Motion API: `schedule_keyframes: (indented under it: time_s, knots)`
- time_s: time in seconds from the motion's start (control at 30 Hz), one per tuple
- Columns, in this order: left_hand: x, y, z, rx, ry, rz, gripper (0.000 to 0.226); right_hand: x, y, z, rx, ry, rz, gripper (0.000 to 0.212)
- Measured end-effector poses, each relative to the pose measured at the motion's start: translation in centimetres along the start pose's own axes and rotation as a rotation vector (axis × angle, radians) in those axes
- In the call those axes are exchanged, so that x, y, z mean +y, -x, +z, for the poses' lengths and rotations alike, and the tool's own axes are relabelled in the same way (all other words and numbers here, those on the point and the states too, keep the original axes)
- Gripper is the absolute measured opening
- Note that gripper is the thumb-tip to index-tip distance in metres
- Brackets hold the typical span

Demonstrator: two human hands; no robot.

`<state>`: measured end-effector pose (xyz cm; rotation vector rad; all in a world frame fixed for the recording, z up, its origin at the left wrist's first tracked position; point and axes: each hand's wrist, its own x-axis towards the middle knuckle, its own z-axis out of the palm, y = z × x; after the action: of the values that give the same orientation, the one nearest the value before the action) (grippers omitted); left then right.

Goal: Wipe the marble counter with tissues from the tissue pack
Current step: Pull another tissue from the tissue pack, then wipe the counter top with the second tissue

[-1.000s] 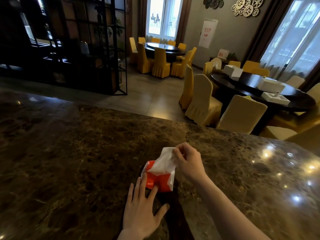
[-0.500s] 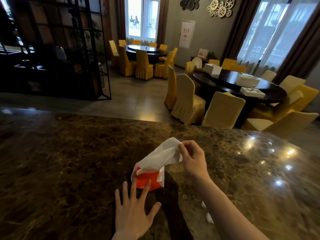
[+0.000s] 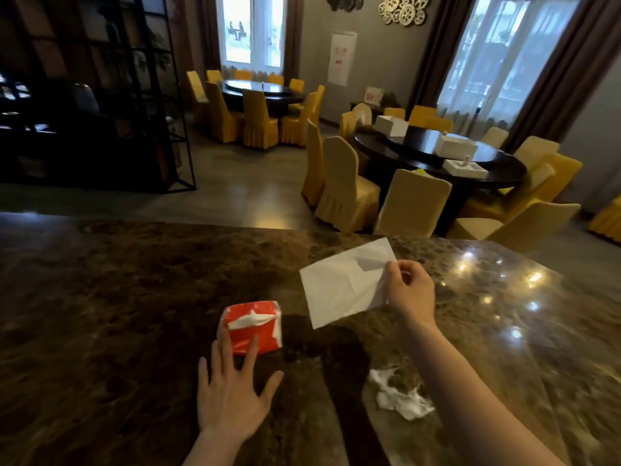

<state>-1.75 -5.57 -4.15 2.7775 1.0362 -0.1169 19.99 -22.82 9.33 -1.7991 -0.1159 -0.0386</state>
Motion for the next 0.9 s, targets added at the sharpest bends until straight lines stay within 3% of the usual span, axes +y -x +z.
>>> schedule_keyframes:
  time_s: [0.17,0.3,0.43,0.53,0.63,0.73,0.83,0.9]
  knots:
    - [0.6,0.5,-0.6,0.084,0.048,-0.025,0.112,3.7,-1.0,-7.5,0.162,0.075,0.142,0.016]
    - [3.0,2.3,-0.7,0.215,0.116,0.212,0.094,4.9,0.3,-11.3,0.200,0.203,0.019,0.010]
    - [5.0,3.7,1.3,0.091,0.092,0.418,0.097,6.5,3.1,-12.0,0.048,0.322,-0.149,0.009]
    - [5.0,3.7,2.4,-0.022,0.035,0.382,0.098,8.9,5.6,-11.0,-0.071,0.411,-0.251,0.010]
    - [4.6,3.6,3.1,-0.027,0.034,0.349,0.100,11.1,8.1,-9.6,-0.333,0.475,-0.332,0.010]
    - [4.6,3.5,3.3,-0.033,0.028,0.343,0.101,11.4,10.2,-8.8,-0.583,0.607,-0.299,0.052]
    - [4.8,3.4,3.3,-0.020,0.025,0.349,0.102,12.2,9.9,-8.6,-0.515,0.770,-0.371,0.054]
    - [4.7,3.4,3.3,-0.016,0.034,0.346,0.103,12.8,8.9,-8.1,-0.575,0.928,-0.422,0.058]
